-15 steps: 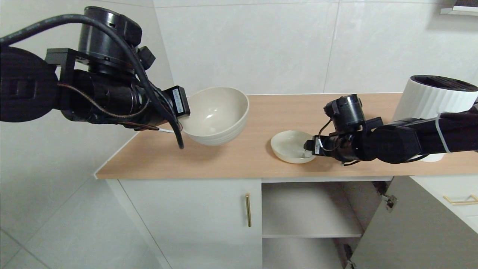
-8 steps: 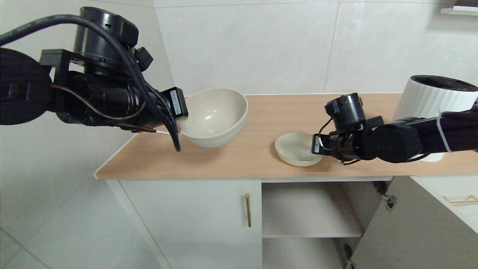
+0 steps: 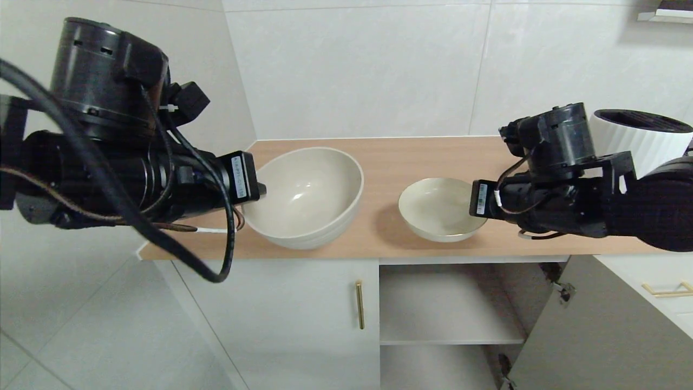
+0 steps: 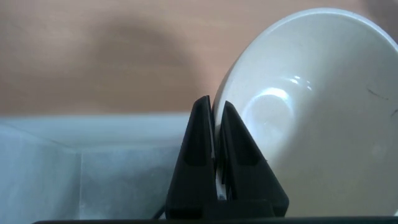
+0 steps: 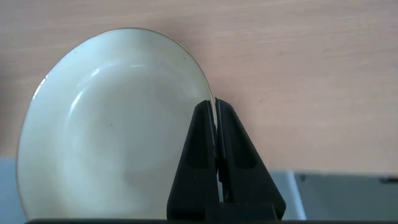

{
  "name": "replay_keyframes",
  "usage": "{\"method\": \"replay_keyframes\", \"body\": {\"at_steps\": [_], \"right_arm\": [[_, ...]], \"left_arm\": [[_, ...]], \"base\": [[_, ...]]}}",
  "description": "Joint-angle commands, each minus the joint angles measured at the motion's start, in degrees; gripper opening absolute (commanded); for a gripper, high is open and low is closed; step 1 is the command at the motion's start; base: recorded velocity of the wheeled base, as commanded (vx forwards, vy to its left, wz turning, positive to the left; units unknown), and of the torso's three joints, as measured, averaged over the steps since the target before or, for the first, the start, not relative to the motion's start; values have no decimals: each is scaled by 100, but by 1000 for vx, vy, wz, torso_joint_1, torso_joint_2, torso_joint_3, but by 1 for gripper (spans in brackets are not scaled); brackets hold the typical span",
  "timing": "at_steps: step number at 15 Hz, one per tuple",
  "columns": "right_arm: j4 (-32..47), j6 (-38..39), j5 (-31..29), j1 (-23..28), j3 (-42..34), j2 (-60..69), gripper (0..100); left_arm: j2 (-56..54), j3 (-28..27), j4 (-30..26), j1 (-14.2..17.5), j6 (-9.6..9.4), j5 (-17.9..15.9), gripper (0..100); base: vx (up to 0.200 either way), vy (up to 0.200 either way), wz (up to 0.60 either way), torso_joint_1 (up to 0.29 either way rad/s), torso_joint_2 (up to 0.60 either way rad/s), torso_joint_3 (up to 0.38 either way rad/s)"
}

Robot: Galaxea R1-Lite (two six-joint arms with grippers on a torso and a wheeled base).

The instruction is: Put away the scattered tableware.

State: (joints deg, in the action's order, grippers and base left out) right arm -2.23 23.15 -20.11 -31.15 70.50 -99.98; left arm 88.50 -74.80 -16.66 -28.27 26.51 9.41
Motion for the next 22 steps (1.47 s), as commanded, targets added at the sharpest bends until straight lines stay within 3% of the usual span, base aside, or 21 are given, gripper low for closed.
{"method": "replay_keyframes", "body": {"at_steps": [1, 4, 6, 9, 16, 22], "right_arm": [[-41, 172, -10, -58, -432, 549, 0], [-146, 251, -151, -322, -959, 1077, 0], [-137, 313, -195, -629, -1407, 1534, 0], [-146, 322, -370, -647, -1785, 1692, 0], [-146, 418, -362, -638, -2128, 1622, 0], [-146, 436, -379, -621, -2154, 1173, 0]], "left_arm": [[-378, 387, -3, -109, 20, 8, 0], [-677, 880, -3, -205, 82, 17, 0], [-993, 1266, -12, -258, 187, -1, 0], [-1151, 1697, -3, -407, 416, 8, 0], [-993, 1838, -3, -416, 407, -9, 0], [-764, 1855, 5, -407, 407, -1, 0]], "base": [[0, 0, 0, 0, 0, 0], [0, 0, 0, 0, 0, 0], [-100, 0, 0, 6, 1, 1], [-200, 0, 0, 6, 2, 4], [-200, 0, 0, -3, 2, 4], [0, 0, 0, -6, 22, 12]]}}
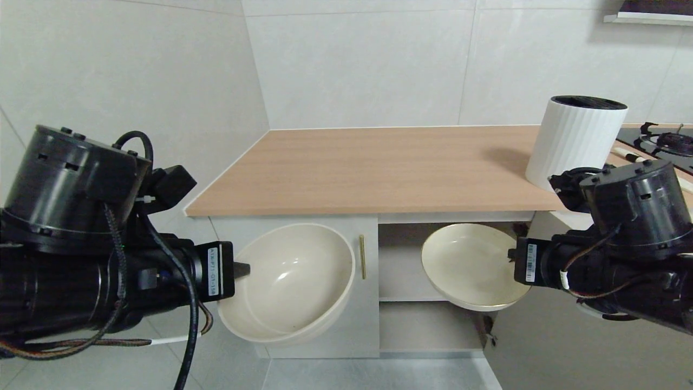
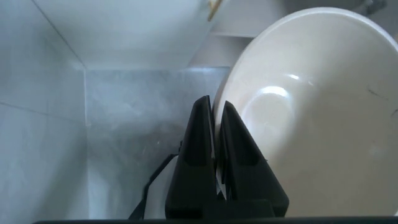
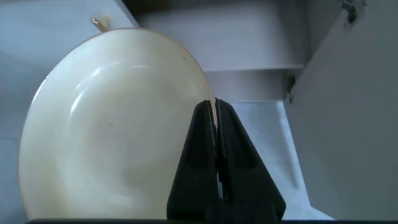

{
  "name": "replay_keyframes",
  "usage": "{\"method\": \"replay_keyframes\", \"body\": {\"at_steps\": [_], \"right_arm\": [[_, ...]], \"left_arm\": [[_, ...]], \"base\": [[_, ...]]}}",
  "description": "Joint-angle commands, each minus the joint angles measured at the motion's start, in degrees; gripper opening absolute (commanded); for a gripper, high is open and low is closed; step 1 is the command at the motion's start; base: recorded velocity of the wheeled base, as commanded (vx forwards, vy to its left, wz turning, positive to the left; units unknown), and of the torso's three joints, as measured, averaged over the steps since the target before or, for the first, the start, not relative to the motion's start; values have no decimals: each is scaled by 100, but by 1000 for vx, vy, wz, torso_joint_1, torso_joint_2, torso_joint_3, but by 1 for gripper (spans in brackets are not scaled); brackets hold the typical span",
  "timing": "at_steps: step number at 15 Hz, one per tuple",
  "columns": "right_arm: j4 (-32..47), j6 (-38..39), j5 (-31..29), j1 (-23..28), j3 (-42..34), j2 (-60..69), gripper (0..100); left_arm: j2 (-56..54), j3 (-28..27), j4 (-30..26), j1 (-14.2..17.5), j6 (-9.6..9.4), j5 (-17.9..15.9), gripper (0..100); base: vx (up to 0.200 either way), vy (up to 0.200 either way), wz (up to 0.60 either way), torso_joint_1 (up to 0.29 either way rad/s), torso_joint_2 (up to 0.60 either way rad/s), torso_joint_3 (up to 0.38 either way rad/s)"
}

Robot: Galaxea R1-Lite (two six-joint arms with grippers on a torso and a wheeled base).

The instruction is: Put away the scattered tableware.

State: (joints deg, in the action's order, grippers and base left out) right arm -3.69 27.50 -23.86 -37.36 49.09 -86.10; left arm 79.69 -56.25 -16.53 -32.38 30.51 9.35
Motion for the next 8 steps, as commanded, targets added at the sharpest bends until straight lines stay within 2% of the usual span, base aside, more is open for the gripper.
{"method": "replay_keyframes", "body": {"at_steps": [1, 8], "right_arm": [[0, 1, -5, 1, -14, -240, 0], [0, 10, -5, 80, -14, -504, 0]], "left_arm": [[135, 0, -8, 3, 7, 5, 0], [222, -9, 36, 3, 7, 5, 0]], "base": [[0, 0, 0, -100, 281, 188], [0, 0, 0, -137, 445, 299]]}}
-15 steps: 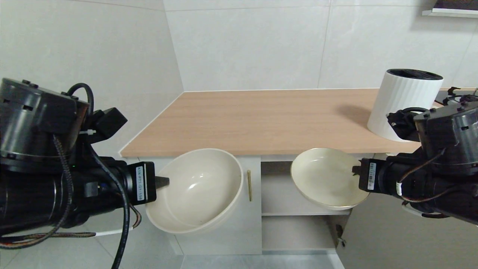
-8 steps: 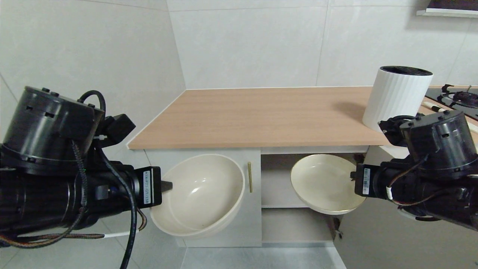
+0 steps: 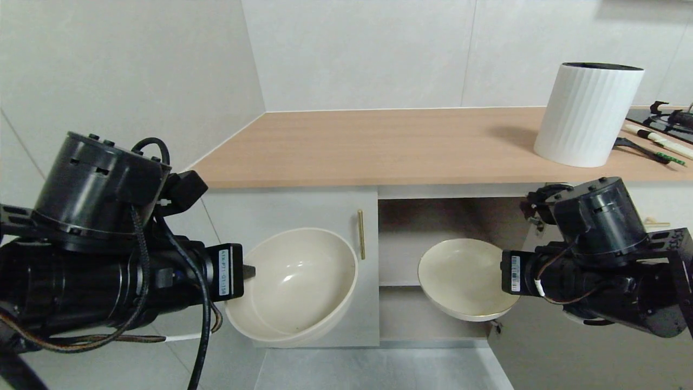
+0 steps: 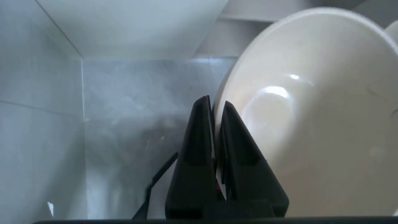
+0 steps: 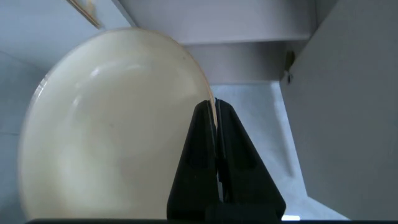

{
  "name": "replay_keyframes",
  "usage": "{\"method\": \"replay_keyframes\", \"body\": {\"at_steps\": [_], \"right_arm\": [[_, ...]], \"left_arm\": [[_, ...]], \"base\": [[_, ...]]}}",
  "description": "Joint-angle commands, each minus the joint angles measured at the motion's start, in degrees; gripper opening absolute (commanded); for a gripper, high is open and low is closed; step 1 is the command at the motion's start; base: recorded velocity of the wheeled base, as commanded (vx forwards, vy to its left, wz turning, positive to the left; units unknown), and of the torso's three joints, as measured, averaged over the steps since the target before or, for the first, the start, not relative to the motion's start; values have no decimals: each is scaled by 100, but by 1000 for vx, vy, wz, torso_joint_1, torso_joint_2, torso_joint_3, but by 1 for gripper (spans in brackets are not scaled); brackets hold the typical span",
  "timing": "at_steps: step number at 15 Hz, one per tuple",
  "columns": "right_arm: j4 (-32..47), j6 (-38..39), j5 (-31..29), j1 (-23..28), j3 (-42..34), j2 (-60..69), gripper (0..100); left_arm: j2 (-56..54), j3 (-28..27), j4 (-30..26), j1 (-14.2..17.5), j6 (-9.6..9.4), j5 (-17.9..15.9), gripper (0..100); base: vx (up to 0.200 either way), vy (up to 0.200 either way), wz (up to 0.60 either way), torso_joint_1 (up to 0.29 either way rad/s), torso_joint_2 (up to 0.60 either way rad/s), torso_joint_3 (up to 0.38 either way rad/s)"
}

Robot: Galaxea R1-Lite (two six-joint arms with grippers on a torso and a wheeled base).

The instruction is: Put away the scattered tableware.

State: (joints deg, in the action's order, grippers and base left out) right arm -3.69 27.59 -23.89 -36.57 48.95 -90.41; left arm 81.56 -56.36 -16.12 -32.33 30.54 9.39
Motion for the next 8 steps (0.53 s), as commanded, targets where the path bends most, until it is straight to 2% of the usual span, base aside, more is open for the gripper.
{"method": "replay_keyframes", "body": {"at_steps": [1, 8], "right_arm": [[0, 1, -1, 1, 1, -118, 0], [0, 1, -28, 1, -17, -285, 0]], "left_arm": [[36, 2, -6, -1, 5, 2, 0], [80, 2, 3, -1, 5, 2, 0]], "base": [[0, 0, 0, -119, 461, 330], [0, 0, 0, -76, 445, 369]]}}
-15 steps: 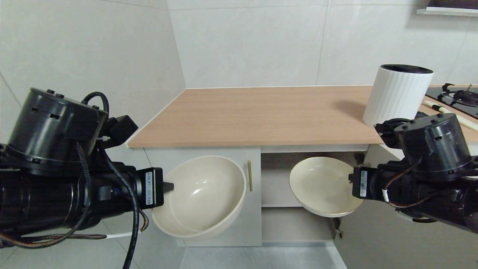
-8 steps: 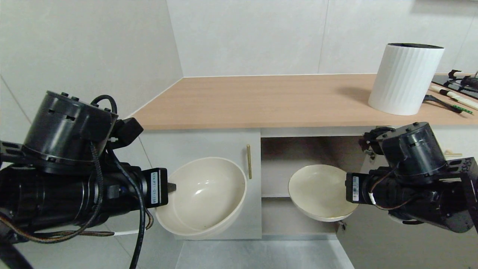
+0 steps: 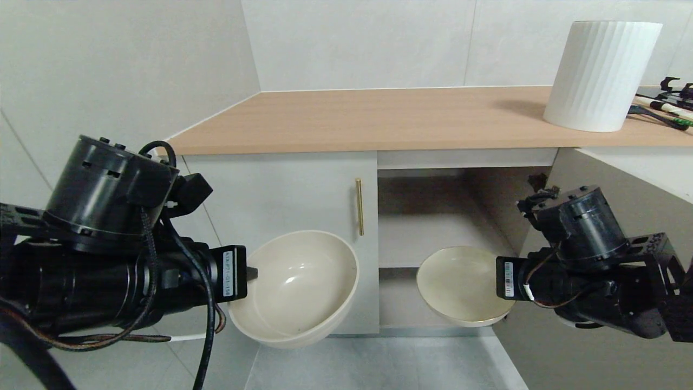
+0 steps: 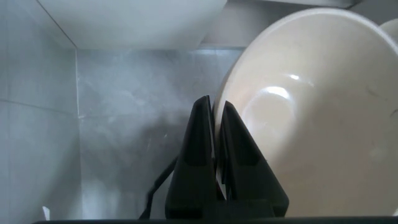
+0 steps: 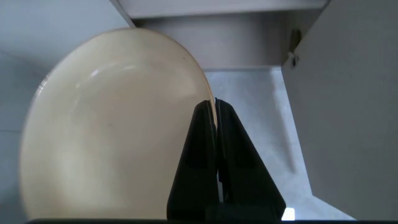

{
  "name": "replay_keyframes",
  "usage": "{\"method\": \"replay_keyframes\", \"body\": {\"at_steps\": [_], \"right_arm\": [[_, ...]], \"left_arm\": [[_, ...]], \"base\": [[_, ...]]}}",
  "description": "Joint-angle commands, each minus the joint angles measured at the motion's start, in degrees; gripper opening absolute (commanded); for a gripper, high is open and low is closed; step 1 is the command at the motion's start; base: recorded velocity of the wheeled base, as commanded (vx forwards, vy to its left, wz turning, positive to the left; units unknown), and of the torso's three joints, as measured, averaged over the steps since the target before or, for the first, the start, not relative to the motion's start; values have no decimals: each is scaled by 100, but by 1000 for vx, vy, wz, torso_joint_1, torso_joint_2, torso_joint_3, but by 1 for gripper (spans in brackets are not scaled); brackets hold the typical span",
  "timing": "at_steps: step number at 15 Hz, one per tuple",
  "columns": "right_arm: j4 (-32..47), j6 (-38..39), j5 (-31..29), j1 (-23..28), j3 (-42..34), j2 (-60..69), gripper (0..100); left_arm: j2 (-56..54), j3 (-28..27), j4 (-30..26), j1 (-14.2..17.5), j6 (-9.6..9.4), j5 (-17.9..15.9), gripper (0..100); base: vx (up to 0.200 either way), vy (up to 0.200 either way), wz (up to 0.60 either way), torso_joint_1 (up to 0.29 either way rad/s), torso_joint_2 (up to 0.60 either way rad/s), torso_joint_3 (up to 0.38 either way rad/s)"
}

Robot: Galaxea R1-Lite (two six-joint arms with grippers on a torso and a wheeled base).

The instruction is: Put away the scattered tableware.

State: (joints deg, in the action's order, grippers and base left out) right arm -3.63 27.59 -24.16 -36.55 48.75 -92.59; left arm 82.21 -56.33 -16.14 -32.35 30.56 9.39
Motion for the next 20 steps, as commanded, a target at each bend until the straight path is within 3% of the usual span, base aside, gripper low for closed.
{"method": "replay_keyframes", "body": {"at_steps": [1, 4, 7, 11, 13, 15, 20], "right_arm": [[-6, 1, -1, -2, 3, -84, 0], [-6, -25, 17, -2, -94, -66, 0], [-50, -60, 447, 174, 64, -664, 0], [-639, -52, 535, 623, 1348, -2439, 0], [-639, -60, 544, 790, 2077, -3072, 0], [-639, -69, 544, 1044, 2657, -3626, 0], [-639, -227, 500, 1721, 3791, -4610, 0]], "left_arm": [[14, -1, 6, 1, 2, 2, 0], [-4, -1, 6, 1, 2, 2, 0], [-4, 17, 155, 1, 2, -16, 0], [172, 52, 357, 19, -94, -16, 0], [269, 61, 366, 63, -103, -16, 0], [295, 61, 375, 80, -235, -16, 0], [339, 70, 515, 80, -244, -16, 0]], "base": [[0, 0, 0, -22, 227, 203], [0, 0, 0, -2, 73, 63], [0, 0, 0, 0, 0, 0], [0, 0, 0, 0, 0, 0], [0, 0, 0, 0, 0, 0], [0, 0, 0, 0, 0, 0], [0, 0, 0, 0, 0, 0]]}}
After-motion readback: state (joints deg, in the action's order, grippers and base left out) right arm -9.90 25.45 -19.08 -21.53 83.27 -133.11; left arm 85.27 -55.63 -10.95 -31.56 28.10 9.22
